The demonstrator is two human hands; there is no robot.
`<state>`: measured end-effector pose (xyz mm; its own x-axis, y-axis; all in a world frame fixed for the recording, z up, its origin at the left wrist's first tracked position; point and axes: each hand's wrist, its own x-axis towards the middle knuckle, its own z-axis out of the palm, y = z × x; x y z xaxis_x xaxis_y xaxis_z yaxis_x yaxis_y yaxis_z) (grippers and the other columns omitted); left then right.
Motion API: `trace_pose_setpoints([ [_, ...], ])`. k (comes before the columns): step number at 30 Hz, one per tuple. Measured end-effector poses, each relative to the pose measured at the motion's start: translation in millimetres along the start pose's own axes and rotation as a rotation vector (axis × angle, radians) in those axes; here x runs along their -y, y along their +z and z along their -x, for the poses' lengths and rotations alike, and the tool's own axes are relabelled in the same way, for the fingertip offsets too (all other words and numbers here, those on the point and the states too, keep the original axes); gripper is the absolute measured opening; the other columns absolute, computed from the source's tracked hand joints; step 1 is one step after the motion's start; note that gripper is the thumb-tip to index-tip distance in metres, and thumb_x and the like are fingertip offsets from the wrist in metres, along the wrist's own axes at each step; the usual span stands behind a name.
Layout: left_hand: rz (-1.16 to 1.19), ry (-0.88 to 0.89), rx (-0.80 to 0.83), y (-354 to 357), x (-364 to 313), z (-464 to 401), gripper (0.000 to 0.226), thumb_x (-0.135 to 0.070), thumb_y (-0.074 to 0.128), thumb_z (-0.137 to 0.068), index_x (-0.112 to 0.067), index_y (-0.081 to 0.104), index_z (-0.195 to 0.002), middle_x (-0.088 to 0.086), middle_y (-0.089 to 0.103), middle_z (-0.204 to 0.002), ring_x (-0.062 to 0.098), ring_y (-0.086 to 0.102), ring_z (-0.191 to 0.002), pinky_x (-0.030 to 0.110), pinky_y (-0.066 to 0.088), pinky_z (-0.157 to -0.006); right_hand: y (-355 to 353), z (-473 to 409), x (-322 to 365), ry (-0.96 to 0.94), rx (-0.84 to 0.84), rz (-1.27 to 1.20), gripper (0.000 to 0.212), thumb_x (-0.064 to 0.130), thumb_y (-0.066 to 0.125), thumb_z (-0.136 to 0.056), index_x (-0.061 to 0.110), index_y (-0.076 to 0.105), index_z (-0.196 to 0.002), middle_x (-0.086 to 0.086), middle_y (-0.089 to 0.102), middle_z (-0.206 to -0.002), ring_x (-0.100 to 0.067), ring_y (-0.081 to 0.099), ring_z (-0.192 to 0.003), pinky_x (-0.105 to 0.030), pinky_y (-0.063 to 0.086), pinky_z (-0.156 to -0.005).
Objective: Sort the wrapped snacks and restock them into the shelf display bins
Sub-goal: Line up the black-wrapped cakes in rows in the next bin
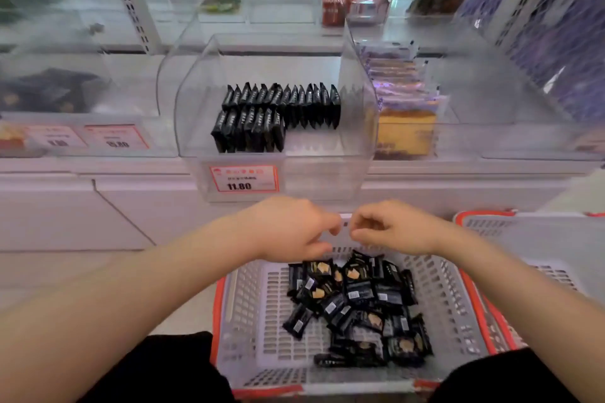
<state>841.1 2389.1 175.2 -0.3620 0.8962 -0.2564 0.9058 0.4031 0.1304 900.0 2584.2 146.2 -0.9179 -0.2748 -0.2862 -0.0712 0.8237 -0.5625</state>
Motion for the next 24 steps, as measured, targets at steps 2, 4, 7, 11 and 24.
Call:
trace_pose_setpoints([
  [2,0.031,-0.019,0.108,40,-8,-19,0.026,-0.035,0.043,-0.094,-0.021,0.049,-0.115,0.003,0.063,-0.106,0.025,0.058,-0.097,0.033,0.045,-0.074,33,-8,-38,0.115,0.071,0.025,0.005,0.029,0.057,-0.091,0.025,0.056,-0.089,0.016,0.055,-0.078,0.004,0.05,-0.07,-0.018,0.039,-0.067],
  [4,0.075,-0.062,0.189,79,-13,-36,0.023,-0.031,0.044,-0.094,-0.018,0.052,-0.111,0.007,0.061,-0.11,0.028,0.057,-0.101,0.032,0.043,-0.074,66,-11,-72,0.245,0.134,0.024,0.015,0.032,0.055,-0.092,0.018,0.06,-0.093,0.004,0.062,-0.092,-0.011,0.057,-0.084,-0.029,0.046,-0.077],
  [7,0.139,-0.115,0.314,140,-16,-55,0.021,-0.026,0.043,-0.093,-0.014,0.054,-0.106,0.008,0.057,-0.112,0.029,0.055,-0.101,0.039,0.049,-0.082,114,-5,-115,0.402,0.208,-0.022,0.03,0.033,0.052,-0.093,0.006,0.062,-0.102,-0.009,0.064,-0.104,-0.022,0.059,-0.091,-0.033,0.045,-0.079],
  [11,0.191,-0.17,0.473,210,-19,-72,0.024,-0.025,0.04,-0.094,-0.009,0.053,-0.106,0.012,0.057,-0.11,0.031,0.055,-0.1,0.04,0.048,-0.081,172,4,-160,0.537,0.32,-0.024,0.038,0.034,0.048,-0.096,-0.003,0.058,-0.091,-0.025,0.063,-0.107,-0.035,0.058,-0.096,-0.031,0.038,-0.066],
  [24,0.381,-0.569,0.457,328,-19,-118,0.026,-0.022,0.037,-0.095,-0.008,0.048,-0.114,0.013,0.052,-0.117,0.03,0.053,-0.104,0.038,0.043,-0.078,246,-50,-212,0.257,0.086,0.357,0.046,0.022,0.036,-0.1,0.008,0.025,-0.142,-0.011,0.021,-0.152,-0.027,0.019,-0.14,-0.039,0.019,-0.113],
])
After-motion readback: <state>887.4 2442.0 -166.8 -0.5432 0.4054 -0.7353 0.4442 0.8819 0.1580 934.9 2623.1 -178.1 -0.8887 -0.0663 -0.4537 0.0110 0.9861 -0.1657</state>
